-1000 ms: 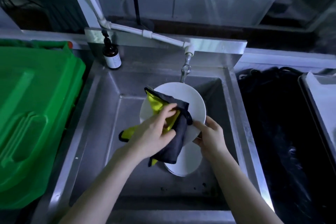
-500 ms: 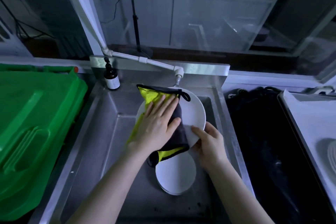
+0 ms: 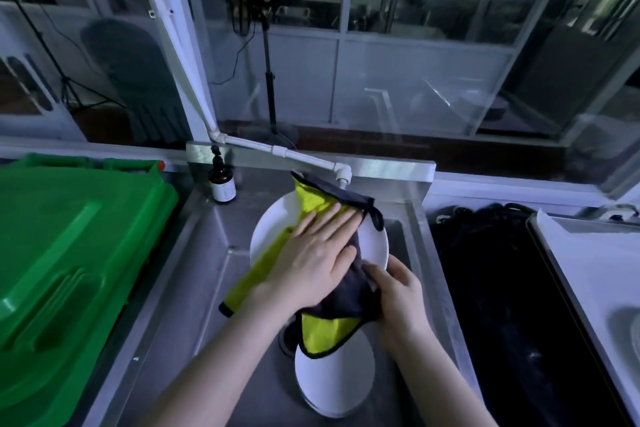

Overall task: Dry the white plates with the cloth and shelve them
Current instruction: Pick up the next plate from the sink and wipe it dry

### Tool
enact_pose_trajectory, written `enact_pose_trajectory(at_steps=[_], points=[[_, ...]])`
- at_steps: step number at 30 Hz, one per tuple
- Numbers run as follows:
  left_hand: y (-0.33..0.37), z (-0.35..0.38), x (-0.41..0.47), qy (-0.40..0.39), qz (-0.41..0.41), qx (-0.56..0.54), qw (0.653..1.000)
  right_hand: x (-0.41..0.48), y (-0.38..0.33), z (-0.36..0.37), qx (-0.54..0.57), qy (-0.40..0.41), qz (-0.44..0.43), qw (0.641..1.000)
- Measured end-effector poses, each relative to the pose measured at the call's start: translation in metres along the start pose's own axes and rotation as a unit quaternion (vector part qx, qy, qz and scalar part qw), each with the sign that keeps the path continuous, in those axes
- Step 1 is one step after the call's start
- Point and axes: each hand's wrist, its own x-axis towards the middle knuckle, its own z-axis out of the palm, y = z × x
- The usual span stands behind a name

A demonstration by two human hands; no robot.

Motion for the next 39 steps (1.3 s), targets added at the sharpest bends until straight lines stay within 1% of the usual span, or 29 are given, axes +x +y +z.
enact_pose_trajectory(at_steps=[3, 6, 10, 14, 18, 20, 23, 26, 28, 31, 34, 37, 39], points=[[-0.029, -0.007, 0.006, 0.015, -0.069, 0.040, 0.997, 0.003, -0.005, -0.004, -0.019, 0.005, -0.003, 1.000], [-0.033, -0.013, -0.008, 0.050, -0.089, 0.052, 0.993, 0.011, -0.015, -0.006, -0.011, 0.021, -0.016, 1.000], [-0.009, -0.003, -0.042, 0.060, -0.063, 0.023, 0.996, 0.021, -0.025, -0.002, -0.024, 0.038, -0.026, 0.999], [0.015, 0.005, -0.032, 0.045, 0.009, 0.025, 0.999, 0.015, -0.007, 0.010, -0.046, -0.003, -0.017, 0.999], [-0.008, -0.001, -0.009, 0.019, 0.019, 0.008, 1.000, 0.010, 0.001, 0.009, -0.048, -0.021, 0.012, 0.999], [-0.027, -0.007, -0.004, 0.026, -0.006, 0.022, 0.999, 0.008, -0.006, 0.005, -0.046, -0.022, 0.010, 0.999], [-0.048, -0.014, -0.005, 0.051, -0.076, 0.041, 0.995, 0.007, -0.020, 0.000, -0.032, -0.004, -0.003, 0.999], [-0.045, -0.008, -0.019, 0.046, -0.092, 0.018, 0.994, 0.011, -0.031, -0.002, -0.029, 0.032, -0.016, 0.999], [-0.031, -0.001, -0.035, 0.058, -0.085, -0.003, 0.995, 0.012, -0.034, -0.001, -0.030, 0.044, -0.019, 0.998], [-0.007, 0.011, -0.051, 0.056, -0.062, -0.031, 0.996, 0.008, -0.026, 0.002, -0.036, 0.032, -0.018, 0.999], [0.005, 0.013, -0.045, 0.044, 0.012, -0.036, 0.998, 0.000, -0.007, 0.009, -0.047, -0.021, -0.002, 0.999], [-0.004, 0.005, -0.027, 0.027, 0.071, -0.032, 0.997, -0.006, 0.001, 0.011, -0.064, -0.050, 0.019, 0.997], [-0.021, -0.003, -0.016, 0.029, 0.085, -0.008, 0.996, -0.008, -0.004, 0.006, -0.064, -0.072, 0.029, 0.995]])
